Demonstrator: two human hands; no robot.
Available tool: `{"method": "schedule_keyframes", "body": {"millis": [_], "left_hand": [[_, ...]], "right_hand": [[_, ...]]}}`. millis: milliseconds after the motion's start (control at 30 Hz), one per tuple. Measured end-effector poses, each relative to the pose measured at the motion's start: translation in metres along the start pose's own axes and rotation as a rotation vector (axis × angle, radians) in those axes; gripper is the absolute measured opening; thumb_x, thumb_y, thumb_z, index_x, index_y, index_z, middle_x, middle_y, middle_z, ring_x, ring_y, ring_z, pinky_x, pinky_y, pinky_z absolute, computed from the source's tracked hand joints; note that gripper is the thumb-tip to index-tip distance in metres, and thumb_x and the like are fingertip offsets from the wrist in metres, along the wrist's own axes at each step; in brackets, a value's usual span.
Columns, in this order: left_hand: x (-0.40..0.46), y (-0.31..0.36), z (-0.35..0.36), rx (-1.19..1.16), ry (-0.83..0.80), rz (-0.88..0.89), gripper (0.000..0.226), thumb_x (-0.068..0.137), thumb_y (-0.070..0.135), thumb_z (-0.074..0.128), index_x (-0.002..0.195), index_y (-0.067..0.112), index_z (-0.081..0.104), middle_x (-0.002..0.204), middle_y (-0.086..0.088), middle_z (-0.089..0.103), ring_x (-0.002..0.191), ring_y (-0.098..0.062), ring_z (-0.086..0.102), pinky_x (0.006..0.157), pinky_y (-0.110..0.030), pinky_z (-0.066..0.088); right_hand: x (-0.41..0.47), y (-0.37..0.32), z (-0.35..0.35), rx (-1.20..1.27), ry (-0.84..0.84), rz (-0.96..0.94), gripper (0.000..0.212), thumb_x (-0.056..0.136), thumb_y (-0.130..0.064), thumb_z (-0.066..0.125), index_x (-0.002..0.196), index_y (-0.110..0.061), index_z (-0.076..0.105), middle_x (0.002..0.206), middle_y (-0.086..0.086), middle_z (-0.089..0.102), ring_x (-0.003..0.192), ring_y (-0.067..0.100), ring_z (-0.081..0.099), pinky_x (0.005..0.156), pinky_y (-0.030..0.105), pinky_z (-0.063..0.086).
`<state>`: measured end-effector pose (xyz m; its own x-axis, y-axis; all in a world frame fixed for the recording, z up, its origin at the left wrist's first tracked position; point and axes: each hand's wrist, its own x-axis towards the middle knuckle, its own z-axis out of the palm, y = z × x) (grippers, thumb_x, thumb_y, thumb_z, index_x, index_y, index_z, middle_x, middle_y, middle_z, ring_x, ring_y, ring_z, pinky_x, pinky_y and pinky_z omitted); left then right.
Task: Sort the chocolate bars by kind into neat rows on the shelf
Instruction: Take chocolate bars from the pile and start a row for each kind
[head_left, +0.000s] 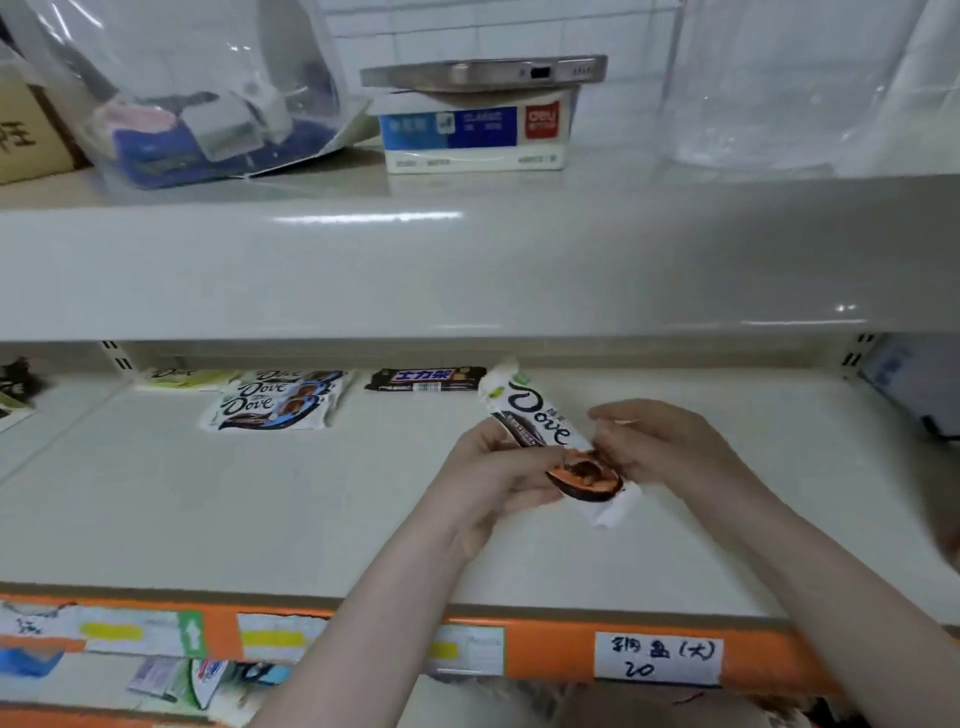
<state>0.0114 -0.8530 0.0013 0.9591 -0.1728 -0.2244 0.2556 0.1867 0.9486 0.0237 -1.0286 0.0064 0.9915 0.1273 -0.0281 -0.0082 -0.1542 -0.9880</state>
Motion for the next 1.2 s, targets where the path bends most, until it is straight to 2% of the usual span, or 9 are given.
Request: {"method": "schedule_keyframes", "body": {"millis": [333,433,533,633,733,833,933,1067,1200], "left_hand": [[0.017,0.002,-0.012,-0.12,0.172,0.018,0.019,0.08,-0.004,0.066,0.096,0.005,0.059,0.083,-0.011,0.074,0.059,-0.016,0.069,0.055,-0.024,0.058],[0.02,0.003,-0.015,-0.106,0.169,-0.016,0.019,0.08,-0.007,0.064,0.091,0.006,0.056,0.086,-0.014,0.071,0.059,-0.017,0.069,0.054,-0.023,0.058],[0.026,0.002,-0.016,-0.122,0.143,-0.047,0.025,0.083,-0.008,0.06,0.098,0.01,0.052,0.089,-0.016,0.069,0.059,-0.019,0.07,0.059,-0.026,0.059],[0.032,0.002,-0.02,0.087,0.083,0.054,0.04,0.08,-0.007,0.065,0.113,0.011,0.053,0.092,-0.011,0.063,0.059,-0.015,0.068,0.065,-0.023,0.059],[0.047,0.007,-0.027,0.688,0.052,0.219,0.046,0.075,0.007,0.076,0.117,0.013,0.057,0.098,0.001,0.06,0.071,-0.004,0.062,0.063,-0.008,0.047],[0.068,0.021,-0.032,1.163,0.058,0.432,0.046,0.074,0.027,0.078,0.115,0.017,0.062,0.099,0.007,0.059,0.09,-0.008,0.053,0.062,-0.008,0.034],[0.088,0.039,-0.028,1.209,-0.026,0.411,0.04,0.078,0.03,0.073,0.115,0.018,0.062,0.089,0.012,0.053,0.084,-0.006,0.048,0.061,-0.001,0.033],[0.111,0.052,-0.028,1.215,-0.062,0.287,0.028,0.083,0.04,0.063,0.106,0.025,0.061,0.078,0.004,0.054,0.072,-0.011,0.051,0.058,-0.02,0.037],[0.127,0.039,-0.029,1.279,0.01,0.288,0.024,0.084,0.022,0.061,0.108,0.018,0.057,0.084,0.002,0.057,0.074,-0.012,0.051,0.053,-0.018,0.036]], "right_hand": [[0.01,0.014,-0.026,-0.195,-0.036,-0.074,0.024,0.082,-0.006,0.064,0.1,-0.021,0.066,0.059,-0.013,0.062,0.055,0.0,0.059,0.055,0.013,0.05],[0.019,0.021,-0.024,-0.428,-0.056,-0.142,0.041,0.071,-0.012,0.075,0.106,-0.03,0.062,0.094,-0.013,0.06,0.078,0.001,0.058,0.066,0.004,0.042],[0.027,0.029,-0.018,-0.718,-0.083,-0.305,0.054,0.065,-0.018,0.079,0.114,-0.029,0.06,0.099,-0.016,0.054,0.091,-0.004,0.052,0.074,-0.003,0.03],[0.035,0.031,-0.018,-0.77,-0.062,-0.352,0.054,0.067,-0.019,0.078,0.118,-0.024,0.06,0.098,-0.012,0.055,0.082,-0.017,0.047,0.07,-0.001,0.03],[0.049,0.032,-0.024,-0.776,-0.028,-0.367,0.054,0.065,-0.016,0.08,0.116,-0.018,0.062,0.099,-0.008,0.056,0.09,0.0,0.051,0.073,-0.003,0.029],[0.068,0.03,-0.031,-0.752,0.018,-0.359,0.052,0.063,-0.012,0.081,0.112,-0.015,0.065,0.098,-0.007,0.057,0.096,0.012,0.054,0.072,-0.004,0.029],[0.088,0.024,-0.037,-0.734,0.051,-0.316,0.05,0.065,-0.012,0.079,0.113,-0.017,0.065,0.104,-0.002,0.062,0.1,0.012,0.053,0.073,0.009,0.033],[0.113,0.024,-0.044,-0.669,0.053,-0.263,0.05,0.067,-0.009,0.078,0.115,-0.013,0.064,0.108,0.002,0.064,0.104,0.016,0.056,0.079,0.021,0.037],[0.137,0.037,-0.044,-0.512,0.106,-0.153,0.037,0.07,0.0,0.072,0.107,-0.004,0.066,0.092,0.003,0.064,0.09,0.019,0.06,0.092,0.035,0.046]]}}
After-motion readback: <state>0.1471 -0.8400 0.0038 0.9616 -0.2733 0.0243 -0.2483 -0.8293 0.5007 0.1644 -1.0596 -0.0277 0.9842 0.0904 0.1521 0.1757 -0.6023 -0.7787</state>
